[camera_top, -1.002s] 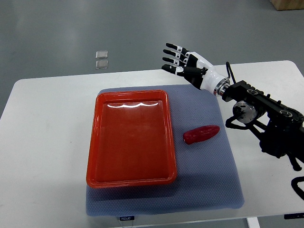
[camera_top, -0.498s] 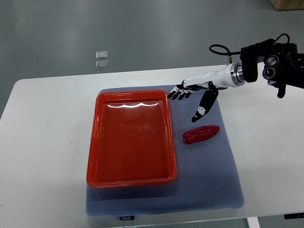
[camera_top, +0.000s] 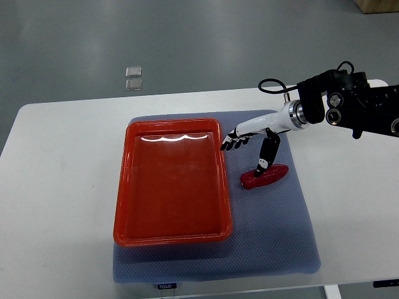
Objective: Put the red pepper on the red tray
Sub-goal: 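Lower the right hand onto the red pepper and close fingers around it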
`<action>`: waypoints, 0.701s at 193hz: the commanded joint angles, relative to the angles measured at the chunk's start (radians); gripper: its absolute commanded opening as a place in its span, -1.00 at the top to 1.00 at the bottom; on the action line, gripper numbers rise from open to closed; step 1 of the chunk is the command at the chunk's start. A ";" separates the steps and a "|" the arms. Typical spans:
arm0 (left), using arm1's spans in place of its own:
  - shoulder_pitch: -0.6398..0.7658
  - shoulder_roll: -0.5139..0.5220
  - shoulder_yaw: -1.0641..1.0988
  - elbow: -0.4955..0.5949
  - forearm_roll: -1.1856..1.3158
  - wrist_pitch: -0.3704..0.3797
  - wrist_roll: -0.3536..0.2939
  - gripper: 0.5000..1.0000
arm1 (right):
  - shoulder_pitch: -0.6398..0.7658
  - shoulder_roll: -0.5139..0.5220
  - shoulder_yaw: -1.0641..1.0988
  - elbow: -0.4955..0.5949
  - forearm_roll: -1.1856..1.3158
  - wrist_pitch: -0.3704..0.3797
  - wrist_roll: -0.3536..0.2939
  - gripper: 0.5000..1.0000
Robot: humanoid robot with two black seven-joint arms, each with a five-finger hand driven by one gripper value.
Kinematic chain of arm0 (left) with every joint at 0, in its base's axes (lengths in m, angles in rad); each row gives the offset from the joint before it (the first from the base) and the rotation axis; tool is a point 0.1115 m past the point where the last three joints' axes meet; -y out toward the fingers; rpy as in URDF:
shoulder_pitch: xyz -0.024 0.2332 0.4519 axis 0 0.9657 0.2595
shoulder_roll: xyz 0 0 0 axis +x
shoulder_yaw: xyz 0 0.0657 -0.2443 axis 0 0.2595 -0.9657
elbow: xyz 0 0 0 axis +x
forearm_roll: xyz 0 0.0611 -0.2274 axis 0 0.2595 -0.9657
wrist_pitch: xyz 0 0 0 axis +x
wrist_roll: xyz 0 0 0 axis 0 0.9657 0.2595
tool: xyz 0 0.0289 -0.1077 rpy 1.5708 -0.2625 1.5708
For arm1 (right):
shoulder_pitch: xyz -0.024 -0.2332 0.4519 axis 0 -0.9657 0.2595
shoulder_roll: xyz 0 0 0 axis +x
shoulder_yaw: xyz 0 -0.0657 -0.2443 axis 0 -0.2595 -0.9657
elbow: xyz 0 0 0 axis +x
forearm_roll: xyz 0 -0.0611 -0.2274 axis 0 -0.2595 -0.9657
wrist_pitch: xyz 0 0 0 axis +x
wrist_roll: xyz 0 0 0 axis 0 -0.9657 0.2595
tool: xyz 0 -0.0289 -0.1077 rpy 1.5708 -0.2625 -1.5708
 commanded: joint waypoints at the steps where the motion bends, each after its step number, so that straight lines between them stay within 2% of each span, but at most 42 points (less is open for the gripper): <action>1: 0.000 0.000 0.001 0.002 0.000 0.000 0.000 -1.00 | -0.023 0.009 -0.001 -0.010 -0.008 -0.008 0.002 -0.64; 89: 0.000 0.000 0.001 0.004 -0.002 0.000 0.001 -1.00 | -0.100 0.020 -0.008 -0.039 -0.083 -0.043 0.002 -0.58; 135: 0.000 0.000 0.004 0.004 -0.002 0.000 0.001 -1.00 | -0.106 0.016 -0.027 -0.050 -0.108 -0.057 0.002 -0.38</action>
